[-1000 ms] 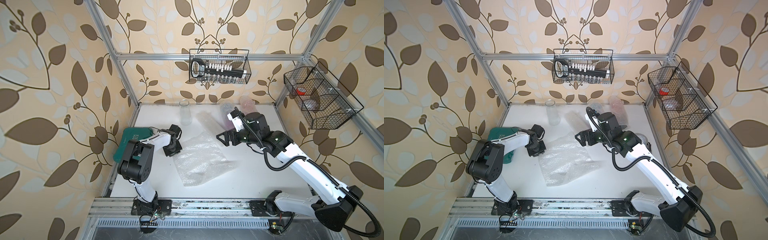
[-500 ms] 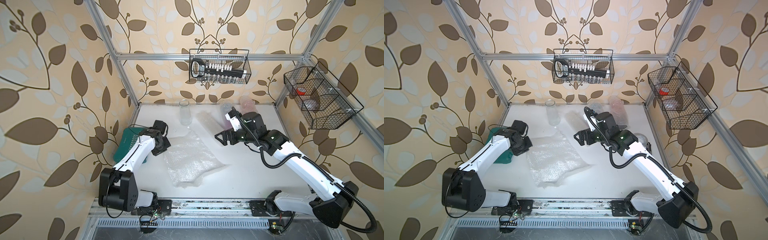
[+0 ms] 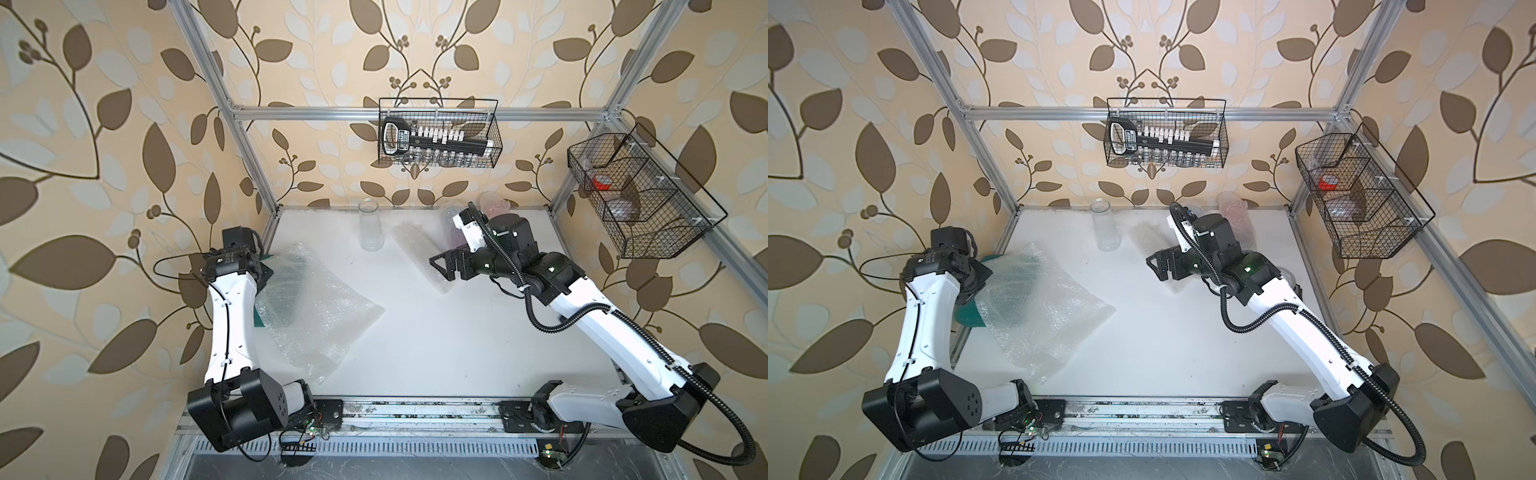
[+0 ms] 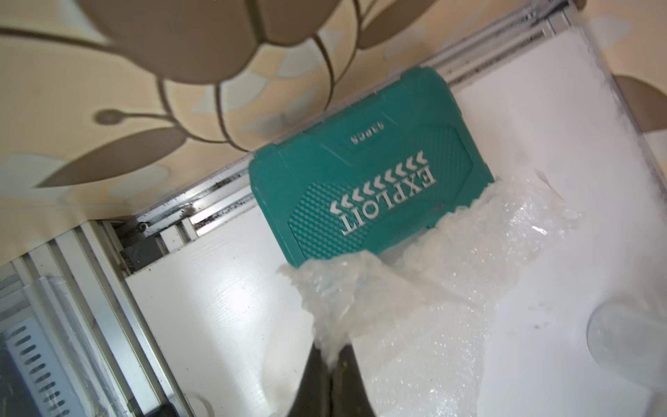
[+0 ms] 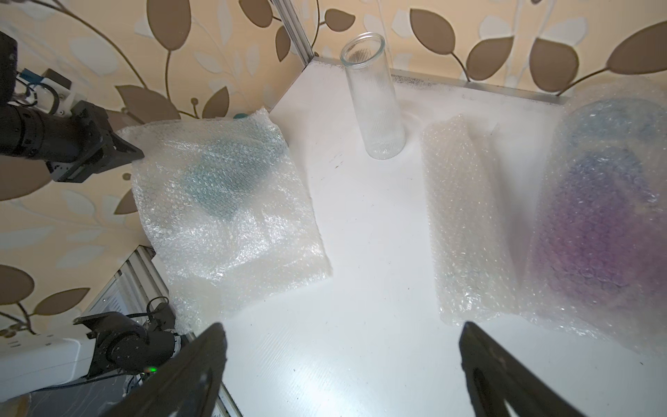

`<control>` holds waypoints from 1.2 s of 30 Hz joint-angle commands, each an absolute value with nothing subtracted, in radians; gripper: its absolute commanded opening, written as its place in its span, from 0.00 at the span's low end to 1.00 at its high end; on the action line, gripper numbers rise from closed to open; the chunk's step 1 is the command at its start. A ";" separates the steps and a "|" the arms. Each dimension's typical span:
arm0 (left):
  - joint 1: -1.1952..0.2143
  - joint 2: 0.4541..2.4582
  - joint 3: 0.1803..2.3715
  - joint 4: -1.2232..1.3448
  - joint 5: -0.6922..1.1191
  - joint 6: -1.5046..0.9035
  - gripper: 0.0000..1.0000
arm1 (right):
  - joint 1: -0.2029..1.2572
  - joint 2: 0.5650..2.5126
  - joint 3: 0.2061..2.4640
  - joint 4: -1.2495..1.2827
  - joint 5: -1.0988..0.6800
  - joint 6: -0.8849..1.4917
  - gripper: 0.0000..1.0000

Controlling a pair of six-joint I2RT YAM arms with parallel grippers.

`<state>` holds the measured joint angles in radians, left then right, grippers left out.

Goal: Unwrap the vase from the bubble wrap
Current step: Place the bubble wrap at the center of the board, then move the bubble wrap to the center of the board.

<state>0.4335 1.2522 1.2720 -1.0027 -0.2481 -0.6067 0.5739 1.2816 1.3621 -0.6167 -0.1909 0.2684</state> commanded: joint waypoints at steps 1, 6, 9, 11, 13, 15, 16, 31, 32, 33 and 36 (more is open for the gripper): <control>0.510 1.262 1.286 -0.996 -0.296 -0.617 0.00 | 0.576 1.311 1.405 -0.675 -0.199 0.233 0.99; 0.522 1.262 1.219 -0.973 -0.318 -0.636 0.00 | 0.574 1.334 1.397 -0.629 -0.196 0.279 0.99; 0.523 1.269 1.155 -0.949 -0.285 -0.641 0.07 | 0.574 1.359 1.405 -0.626 -0.207 0.301 0.99; 0.523 1.269 1.126 -0.945 -0.271 -0.641 0.29 | 0.575 1.376 1.418 -0.647 -0.200 0.289 0.99; 0.524 1.259 1.110 -0.943 -0.269 -0.640 0.48 | 0.570 1.382 1.422 -0.656 -0.195 0.272 0.99; 0.523 1.238 1.108 -0.945 -0.280 -0.631 0.62 | 0.558 1.388 1.422 -0.658 -0.198 0.261 0.99; 0.523 1.230 1.115 -0.950 -0.284 -0.622 0.68 | 0.554 1.393 1.424 -0.664 -0.198 0.256 0.99; -0.011 1.178 1.260 -1.065 -0.105 -0.523 0.99 | 0.476 1.780 1.653 -0.887 -0.075 0.184 0.99; -0.067 1.179 1.263 -1.089 -0.105 -0.537 0.99 | 0.466 1.811 1.671 -0.890 -0.070 0.176 0.99; -0.112 1.181 1.264 -1.113 -0.094 -0.547 0.99 | 0.455 1.837 1.685 -0.890 -0.068 0.171 0.99; -0.211 1.183 1.260 -1.146 -0.009 -0.564 0.99 | 0.430 1.901 1.714 -0.884 -0.071 0.160 0.99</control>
